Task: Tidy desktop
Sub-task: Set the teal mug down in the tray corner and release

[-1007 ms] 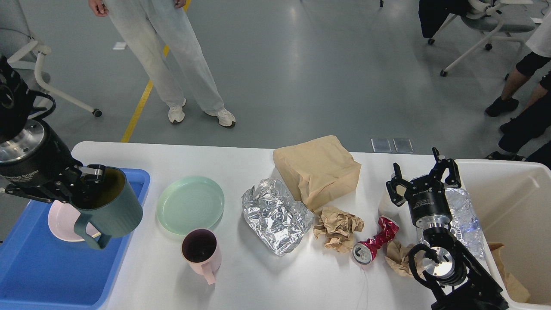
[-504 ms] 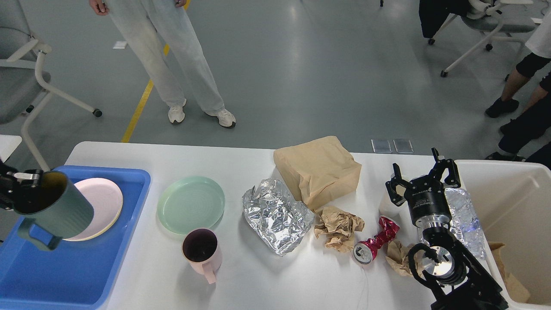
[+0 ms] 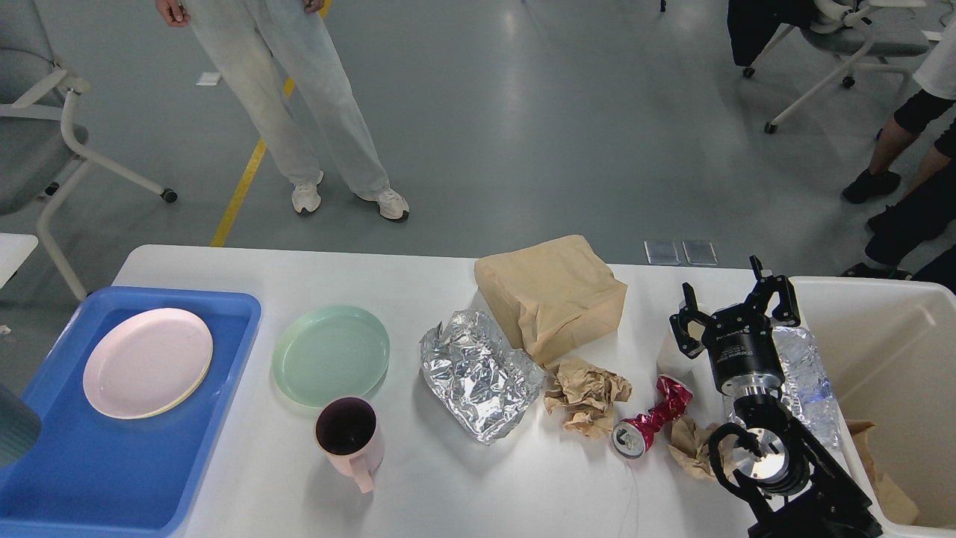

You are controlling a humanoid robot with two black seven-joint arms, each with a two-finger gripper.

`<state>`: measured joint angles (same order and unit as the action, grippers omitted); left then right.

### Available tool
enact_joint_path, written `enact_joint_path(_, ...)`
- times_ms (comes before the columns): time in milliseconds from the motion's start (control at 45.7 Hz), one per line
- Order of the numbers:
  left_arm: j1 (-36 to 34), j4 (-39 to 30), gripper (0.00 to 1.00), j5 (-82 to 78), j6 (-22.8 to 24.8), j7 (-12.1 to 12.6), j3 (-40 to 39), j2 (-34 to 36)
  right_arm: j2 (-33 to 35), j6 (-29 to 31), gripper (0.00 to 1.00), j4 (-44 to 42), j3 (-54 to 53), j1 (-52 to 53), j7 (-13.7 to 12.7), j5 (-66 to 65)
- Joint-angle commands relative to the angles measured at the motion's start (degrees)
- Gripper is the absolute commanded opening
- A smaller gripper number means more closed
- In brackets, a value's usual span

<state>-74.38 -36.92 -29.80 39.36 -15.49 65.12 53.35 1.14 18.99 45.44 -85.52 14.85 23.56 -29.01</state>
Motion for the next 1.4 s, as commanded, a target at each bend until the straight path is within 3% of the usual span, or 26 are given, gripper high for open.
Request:
enact_joint_path(0,7.1,7.2,0.00,-0.6,-1.0,-0.3,-4.8,-2.5,0.0,0.0,1.00,0.0,0.0,0.0,0.0,0.0)
enact_joint_path(525,15.8,9.8,0.00,-0.5,-1.8,-0.2,-11.1,-5.7,0.0,0.0,1.00,0.0,0.0,0.0,0.0,0.0)
enact_joint_path(941,16.0,9.8,0.02,0.0,-1.7,-0.1,-12.5,-6.1,0.0,0.0,1.00,0.0,0.0,0.0,0.0,0.0)
enact_joint_path(1007,15.9,9.8,0.16,0.3,-2.4,0.0,-12.5,-6.1,0.0,0.0,1.00,0.0,0.0,0.0,0.0,0.0)
enact_joint_path(1117,15.9,9.8,0.79,2.2,-5.2,-0.2,-12.6,-5.7,0.0,0.0,1.00,0.0,0.0,0.0,0.0,0.0)
enact_joint_path(1160,15.9,9.8,0.93,3.7,-6.3,0.0,-12.6,-5.7,0.0,0.0,1.00,0.0,0.0,0.0,0.0,0.0)
enact_joint_path(1379,16.0,9.3,0.96,5.5,-6.2,-0.2,-12.5,-5.6,0.0,0.0,1.00,0.0,0.0,0.0,0.0,0.0)
